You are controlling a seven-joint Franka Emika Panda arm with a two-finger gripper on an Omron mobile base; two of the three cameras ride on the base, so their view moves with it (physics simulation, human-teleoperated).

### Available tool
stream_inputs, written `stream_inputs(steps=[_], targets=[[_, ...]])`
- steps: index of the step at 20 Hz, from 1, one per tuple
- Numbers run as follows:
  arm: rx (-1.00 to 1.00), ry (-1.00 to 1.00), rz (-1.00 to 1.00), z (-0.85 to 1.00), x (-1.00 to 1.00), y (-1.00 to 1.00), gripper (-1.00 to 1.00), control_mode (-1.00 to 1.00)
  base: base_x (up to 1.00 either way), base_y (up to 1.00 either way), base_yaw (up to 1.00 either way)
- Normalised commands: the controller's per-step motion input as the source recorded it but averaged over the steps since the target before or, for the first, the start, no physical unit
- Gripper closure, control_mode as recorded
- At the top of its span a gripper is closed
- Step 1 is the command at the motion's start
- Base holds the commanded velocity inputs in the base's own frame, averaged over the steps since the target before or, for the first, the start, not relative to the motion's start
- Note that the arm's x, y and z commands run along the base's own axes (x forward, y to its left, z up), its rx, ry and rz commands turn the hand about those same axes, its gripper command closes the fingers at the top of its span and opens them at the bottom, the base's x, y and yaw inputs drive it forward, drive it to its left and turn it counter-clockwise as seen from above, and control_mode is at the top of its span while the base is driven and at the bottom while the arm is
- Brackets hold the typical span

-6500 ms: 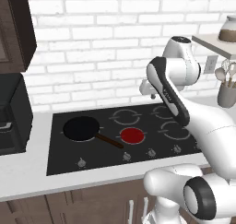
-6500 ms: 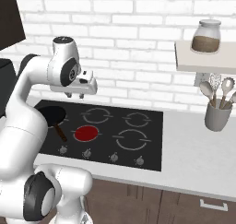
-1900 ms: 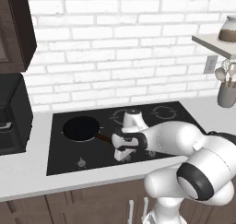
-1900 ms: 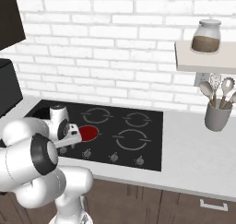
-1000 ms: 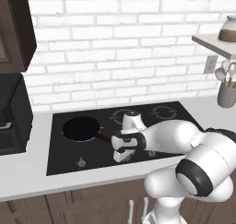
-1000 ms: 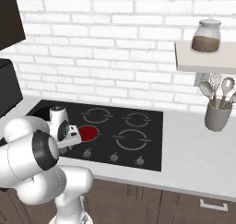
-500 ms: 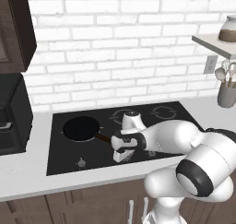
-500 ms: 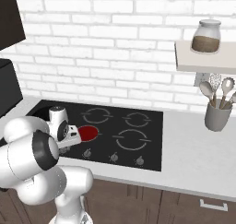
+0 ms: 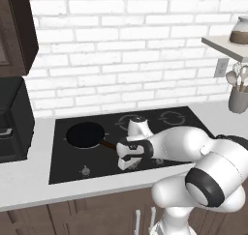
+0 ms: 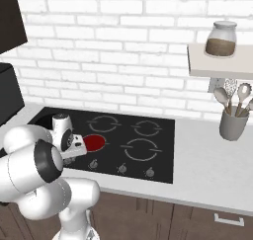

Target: Turn off the front center burner of the stove.

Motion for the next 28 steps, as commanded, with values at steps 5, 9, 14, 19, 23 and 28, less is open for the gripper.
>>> stream_inputs(steps=[5,9,14,19,23,28], targets=[[0.06,0.04,-0.16,0.00,0.00,0.00,1.00,-1.00,0.00,0.00,0.00],[0.08,0.05,-0.18,0.00,0.00,0.00,1.00,-1.00,0.00,0.00,0.00],[0.08,0.07,-0.20,-0.04,0.03,0.01,1.00,-1.00,0.00,0.00,0.00],[0.06,0.07,-0.23,-0.09,0.03,0.01,1.00,-1.00,0.00,0.00,0.00],[0.04,0.07,-0.24,-0.13,0.05,0.04,1.00,-1.00,0.00,0.00,0.00],[0.02,0.02,-0.20,-0.13,0.00,0.00,1.00,-1.00,0.00,0.00,0.00]])
